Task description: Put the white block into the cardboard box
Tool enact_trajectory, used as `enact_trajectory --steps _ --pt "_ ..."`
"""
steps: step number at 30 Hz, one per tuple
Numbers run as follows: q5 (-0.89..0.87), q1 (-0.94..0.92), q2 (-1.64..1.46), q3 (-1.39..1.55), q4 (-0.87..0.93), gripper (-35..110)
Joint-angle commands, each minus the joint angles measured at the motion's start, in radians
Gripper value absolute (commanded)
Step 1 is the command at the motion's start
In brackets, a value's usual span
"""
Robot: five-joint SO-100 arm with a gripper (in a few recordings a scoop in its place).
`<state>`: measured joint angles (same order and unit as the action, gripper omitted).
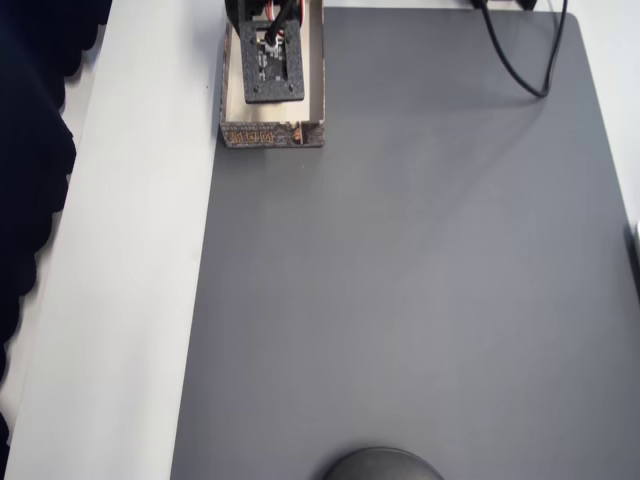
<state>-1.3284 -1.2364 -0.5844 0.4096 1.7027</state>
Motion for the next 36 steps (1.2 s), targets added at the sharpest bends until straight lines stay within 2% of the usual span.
enact_trajectory --steps 1,11,16,29,36 --pt "0.002 0.014 -0.021 -0.074 0.006 4" --pt "0.031 0.008 -0.008 -0.112 -0.009 21" --pt "0.015 0.008 -0.002 -0.115 -0.011 26" --pt "0.003 0.025 -0.063 -0.164 -0.006 29" --pt "0.031 0.044 -0.279 0.067 -0.005 22"
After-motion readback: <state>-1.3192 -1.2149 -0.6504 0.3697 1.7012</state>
